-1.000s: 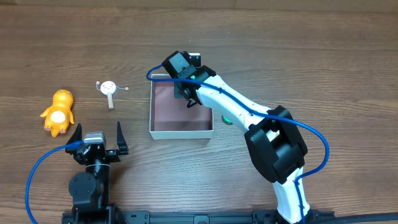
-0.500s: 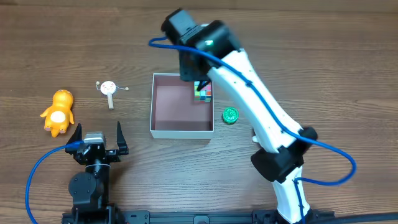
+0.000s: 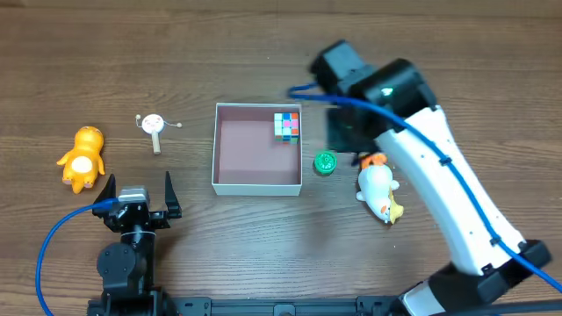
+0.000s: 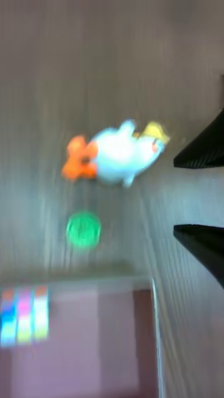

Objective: Pack container
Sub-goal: 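Move the right gripper to the penguin plush and grasp it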

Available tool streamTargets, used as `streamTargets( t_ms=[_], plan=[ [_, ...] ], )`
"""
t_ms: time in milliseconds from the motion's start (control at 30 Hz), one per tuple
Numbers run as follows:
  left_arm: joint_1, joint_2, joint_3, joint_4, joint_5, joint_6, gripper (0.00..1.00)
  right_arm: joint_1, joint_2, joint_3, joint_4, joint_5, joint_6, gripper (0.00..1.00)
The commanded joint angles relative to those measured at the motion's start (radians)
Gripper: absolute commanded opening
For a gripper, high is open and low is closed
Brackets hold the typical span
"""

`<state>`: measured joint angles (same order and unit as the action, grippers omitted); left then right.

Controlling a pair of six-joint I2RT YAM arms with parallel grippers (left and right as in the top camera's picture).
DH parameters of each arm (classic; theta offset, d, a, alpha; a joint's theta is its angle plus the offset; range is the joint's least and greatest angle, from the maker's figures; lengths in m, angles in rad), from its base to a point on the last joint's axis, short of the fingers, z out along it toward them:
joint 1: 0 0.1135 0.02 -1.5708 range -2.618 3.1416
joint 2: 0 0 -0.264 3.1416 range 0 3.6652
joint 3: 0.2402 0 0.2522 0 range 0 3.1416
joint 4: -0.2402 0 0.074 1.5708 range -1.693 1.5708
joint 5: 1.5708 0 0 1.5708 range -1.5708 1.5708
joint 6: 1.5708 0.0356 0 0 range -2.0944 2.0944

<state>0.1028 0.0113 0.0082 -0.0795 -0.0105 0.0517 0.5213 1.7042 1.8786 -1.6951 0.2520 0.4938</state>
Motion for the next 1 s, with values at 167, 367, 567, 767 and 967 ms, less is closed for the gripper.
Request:
streamTargets(
  t_ms=[167,367,567,767,967],
  plan=[
    [0.002,-0.006,-0.003,0.002,0.014,-0.006,1.00,-0.243,-0.048,-0.306,0.030,-0.032,-0.057,0.69],
    [0.002,-0.006,-0.003,0.002,0.014,-0.006,1.00,-0.332,-0.047,-0.537,0.308,-0.123,-0.214,1.00],
    [0.002,-0.006,-0.003,0.002,0.014,-0.006,1.00,-0.332,-0.045,-0.689,0.505,-0.126,-0.213,1.00],
    [0.002,-0.006,-0.003,0.002,0.014,-0.006,1.00,-0.332,-0.044,-0.848,0.632,-0.260,-0.214,1.00],
    [0.002,-0.006,-0.003,0.002,0.014,-0.006,1.00,-0.332,-0.043,-0.934,0.774,-0.274,-0.240,1.00]
  ],
)
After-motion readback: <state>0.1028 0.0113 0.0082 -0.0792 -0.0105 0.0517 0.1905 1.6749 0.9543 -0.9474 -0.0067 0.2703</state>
